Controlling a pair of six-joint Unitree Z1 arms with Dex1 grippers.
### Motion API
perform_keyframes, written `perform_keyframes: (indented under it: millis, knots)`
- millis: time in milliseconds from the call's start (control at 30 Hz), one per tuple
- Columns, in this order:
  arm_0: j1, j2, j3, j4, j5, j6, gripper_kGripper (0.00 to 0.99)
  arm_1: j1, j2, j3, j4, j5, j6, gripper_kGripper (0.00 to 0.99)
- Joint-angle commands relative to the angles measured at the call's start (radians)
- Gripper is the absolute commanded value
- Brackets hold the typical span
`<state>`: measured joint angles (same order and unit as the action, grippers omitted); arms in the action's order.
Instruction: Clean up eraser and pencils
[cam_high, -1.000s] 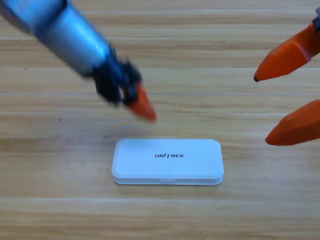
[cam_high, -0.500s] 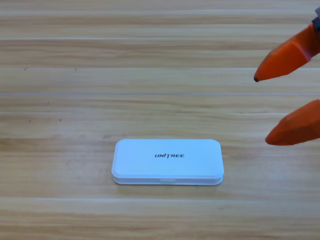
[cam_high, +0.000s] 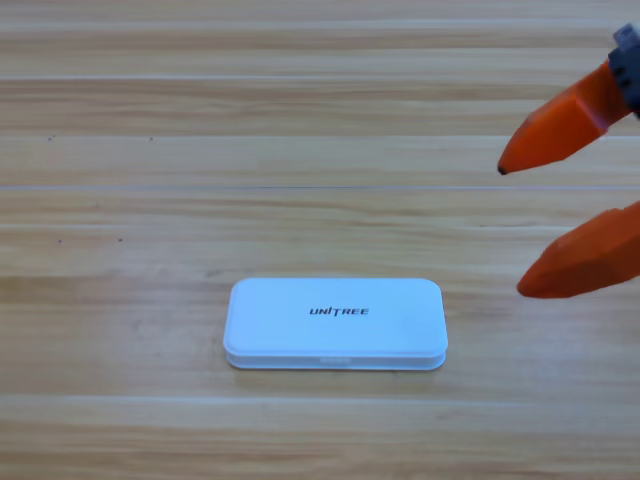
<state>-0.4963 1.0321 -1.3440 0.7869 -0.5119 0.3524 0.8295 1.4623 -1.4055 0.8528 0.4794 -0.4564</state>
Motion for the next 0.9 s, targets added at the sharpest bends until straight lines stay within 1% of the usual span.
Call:
perform_keyframes:
  millis: [33, 133, 233, 333, 433, 533, 600, 767, 900]
  knots:
    - [-0.039, -0.084, 0.131, 0.029, -0.053, 0.066, 0.99, -0.007, 0.041, 0.031, -0.044, 0.016, 0.011, 0.976]
    - [-0.039, -0.084, 0.198, 0.026, -0.085, 0.122, 0.99, -0.007, 0.043, 0.033, -0.044, 0.016, 0.011, 0.976]
    - [-0.039, -0.064, 0.253, 0.017, -0.097, 0.154, 0.99, -0.007, 0.043, 0.031, -0.044, 0.016, 0.011, 0.976]
    - [-0.044, 0.0, 0.269, 0.014, -0.097, 0.177, 0.99, -0.007, 0.044, 0.031, -0.044, 0.015, 0.011, 0.976]
    - [-0.084, 0.085, 0.264, -0.032, -0.063, 0.178, 0.99, -0.007, 0.044, 0.031, -0.044, 0.015, 0.011, 0.976]
    - [-0.143, 0.174, 0.263, -0.086, -0.014, 0.158, 0.99, -0.007, 0.044, 0.031, -0.044, 0.015, 0.011, 0.976]
    - [-0.203, 0.226, 0.253, -0.123, 0.019, 0.135, 0.99, -0.007, 0.044, 0.031, -0.044, 0.015, 0.011, 0.976]
    - [-0.332, 0.278, 0.24, -0.196, 0.101, 0.056, 0.99, -0.007, 0.044, 0.031, -0.044, 0.015, 0.011, 0.976]
    - [-0.42, 0.306, 0.24, -0.232, 0.151, 0.014, 0.99, -0.007, 0.046, 0.031, -0.044, 0.015, 0.011, 0.976]
